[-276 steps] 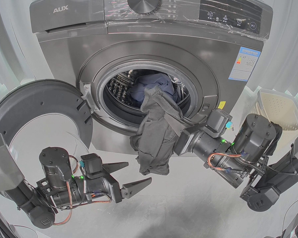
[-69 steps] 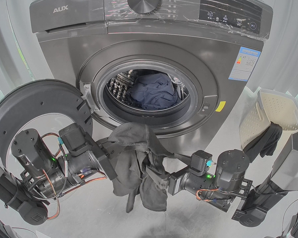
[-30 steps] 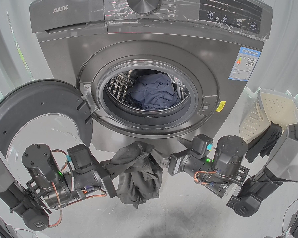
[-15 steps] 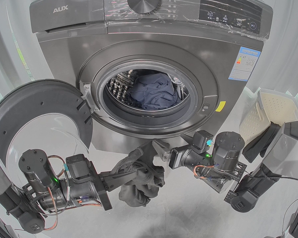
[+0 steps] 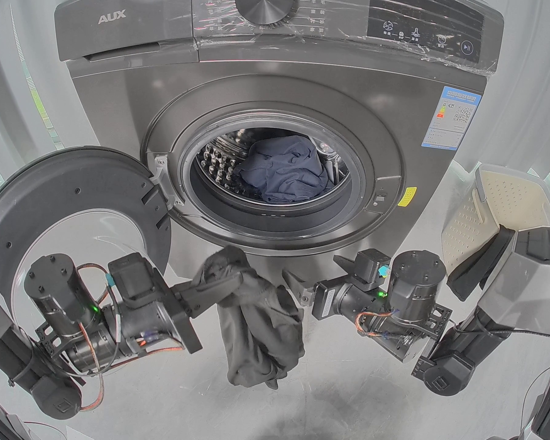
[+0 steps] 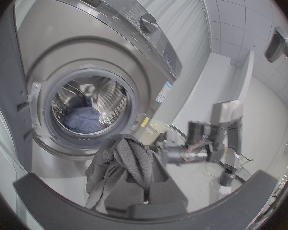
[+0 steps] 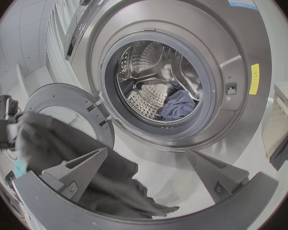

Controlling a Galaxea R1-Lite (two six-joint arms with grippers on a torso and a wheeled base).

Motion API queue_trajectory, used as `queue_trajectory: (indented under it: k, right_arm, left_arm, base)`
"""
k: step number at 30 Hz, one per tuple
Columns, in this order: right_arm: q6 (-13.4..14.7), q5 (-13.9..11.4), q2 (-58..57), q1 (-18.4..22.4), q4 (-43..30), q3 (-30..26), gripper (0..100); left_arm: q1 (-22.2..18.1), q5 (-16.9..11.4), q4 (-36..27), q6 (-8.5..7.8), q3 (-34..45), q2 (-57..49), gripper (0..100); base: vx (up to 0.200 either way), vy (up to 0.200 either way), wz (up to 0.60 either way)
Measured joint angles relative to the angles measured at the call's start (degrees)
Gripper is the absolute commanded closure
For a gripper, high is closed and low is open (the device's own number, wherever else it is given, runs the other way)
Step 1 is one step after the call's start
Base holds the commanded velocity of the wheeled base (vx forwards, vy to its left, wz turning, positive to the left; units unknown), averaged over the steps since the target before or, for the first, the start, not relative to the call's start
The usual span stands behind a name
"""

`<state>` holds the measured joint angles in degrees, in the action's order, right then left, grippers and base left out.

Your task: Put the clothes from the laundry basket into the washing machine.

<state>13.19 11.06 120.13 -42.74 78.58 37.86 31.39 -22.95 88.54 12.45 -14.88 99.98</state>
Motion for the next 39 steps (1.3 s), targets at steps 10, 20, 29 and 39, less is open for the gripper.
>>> queue_trajectory:
  k: [10, 20, 29, 39]
  right_arm:
    - [-0.2, -1.1, 0.3, -3.3, 0.0, -4.1, 0]
    - [-0.3, -1.2, 1.4, -4.1, 0.7, -2.6, 0]
    - [-0.5, -1.2, 1.9, -3.0, 1.5, 2.0, 0]
    - [-1.1, -1.7, 3.4, -3.2, 3.1, 4.9, 0]
  left_arm:
    - [-2.6, 4.6, 0.0, 0.41, -6.3, 1.5, 100]
    - [-2.7, 4.5, 0.0, 0.46, -6.9, 0.6, 100]
    - [-2.6, 4.4, 0.0, 0.44, -6.7, 0.4, 100]
    - [-2.3, 4.4, 0.0, 0.39, -6.4, 0.4, 100]
  base:
    - [0.000, 0.000, 0.00]
    - [0.000, 0.000, 0.00]
    - [0.000, 0.000, 0.00]
    - [0.000, 0.000, 0.00]
